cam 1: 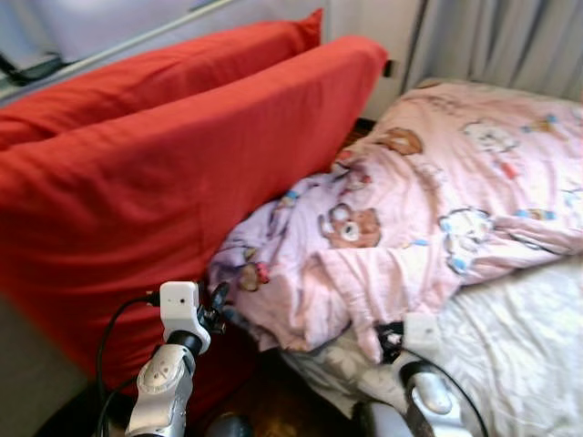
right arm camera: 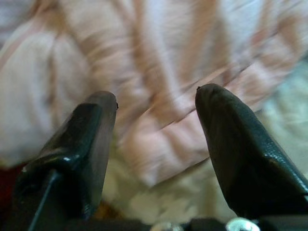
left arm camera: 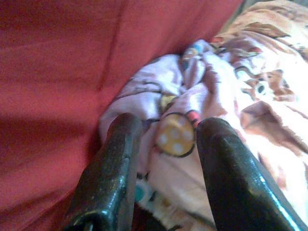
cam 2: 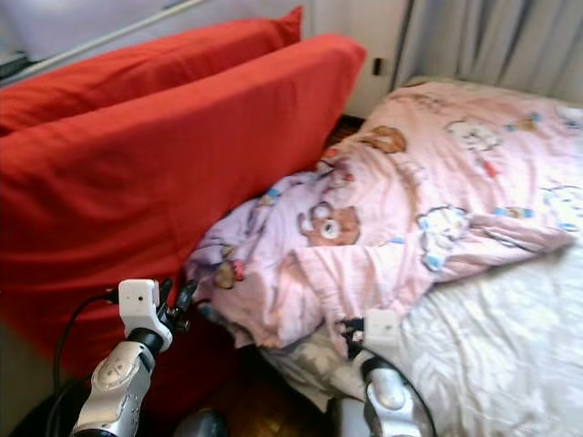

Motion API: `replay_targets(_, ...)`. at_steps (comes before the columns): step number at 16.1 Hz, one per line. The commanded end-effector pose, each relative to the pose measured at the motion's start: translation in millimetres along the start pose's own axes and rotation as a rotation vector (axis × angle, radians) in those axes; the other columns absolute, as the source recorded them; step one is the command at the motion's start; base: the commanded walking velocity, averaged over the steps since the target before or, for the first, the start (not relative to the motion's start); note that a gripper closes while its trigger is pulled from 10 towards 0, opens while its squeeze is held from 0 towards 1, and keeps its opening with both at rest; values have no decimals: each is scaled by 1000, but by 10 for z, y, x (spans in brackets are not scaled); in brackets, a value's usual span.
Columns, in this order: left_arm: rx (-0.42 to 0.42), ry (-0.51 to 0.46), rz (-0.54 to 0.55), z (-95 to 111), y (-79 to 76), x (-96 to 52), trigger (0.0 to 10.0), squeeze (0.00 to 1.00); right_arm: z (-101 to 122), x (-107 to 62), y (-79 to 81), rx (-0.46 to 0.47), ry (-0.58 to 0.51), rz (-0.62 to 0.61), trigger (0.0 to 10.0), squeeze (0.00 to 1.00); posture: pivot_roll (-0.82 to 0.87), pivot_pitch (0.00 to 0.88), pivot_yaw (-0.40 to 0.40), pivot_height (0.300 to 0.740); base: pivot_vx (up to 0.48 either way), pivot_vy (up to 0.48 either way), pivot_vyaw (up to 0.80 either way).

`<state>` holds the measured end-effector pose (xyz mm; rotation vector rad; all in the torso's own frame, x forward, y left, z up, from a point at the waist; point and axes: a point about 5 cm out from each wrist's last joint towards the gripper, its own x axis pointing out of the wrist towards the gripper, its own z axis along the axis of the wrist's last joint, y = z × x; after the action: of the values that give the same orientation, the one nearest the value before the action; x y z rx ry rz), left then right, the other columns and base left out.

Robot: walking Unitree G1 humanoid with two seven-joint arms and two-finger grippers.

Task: Clean up the room

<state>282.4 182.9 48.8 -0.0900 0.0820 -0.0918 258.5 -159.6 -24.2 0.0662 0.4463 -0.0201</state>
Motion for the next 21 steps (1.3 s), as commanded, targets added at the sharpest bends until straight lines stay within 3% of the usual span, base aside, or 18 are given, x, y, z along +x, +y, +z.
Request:
replay_targets(1, 1, -5, 14, 28, 44, -16, 10000, 0, 19, 42, 47, -16, 32, 26, 10000, 0, -5, 94, 53, 632, 0, 0, 0)
replay_targets(3, 1, -11, 19, 45, 51, -19, 10000, 0, 19, 59, 71, -18, 52, 37, 10000, 0, 9, 108, 53, 632, 0, 0, 0)
replay_targets(4, 1, -14, 21, 60, 56, -20, 10000, 0, 12, 76, 87, -37, 81, 39, 10000, 957, 18, 117, 53, 632, 0, 0, 0)
replay_targets(5, 0, -18, 24, 77, 61, -25, 10000, 0, 9, 87, 109, -50, 99, 44, 10000, 1000, 29, 135, 55, 632, 0, 0, 0)
replay_targets(7, -4, -28, 32, 119, 82, -52, 10000, 0, 13, 106, 129, -76, 122, 43, 10000, 1000, 42, 162, 57, 632, 0, 0, 0)
replay_targets(13, -4, -22, 62, 144, 132, -246, 10000, 0, 60, 129, -56, -103, 136, -43, 10000, 965, 80, 236, 55, 632, 0, 0, 0)
replay_targets(14, -4, -16, 67, 143, 140, -302, 10000, 0, 67, 131, -86, -111, 139, -51, 10000, 55, 88, 248, 54, 632, 0, 0, 0)
replay_targets(15, -3, -9, 70, 141, 138, -340, 10000, 0, 85, 139, -99, -111, 136, -53, 10000, 0, 96, 256, 53, 632, 0, 0, 0)
replay_targets(21, -1, 5, 73, 195, 110, -456, 10000, 0, 217, 201, -33, -113, 102, -12, 10000, 0, 124, 284, 54, 632, 0, 0, 0)
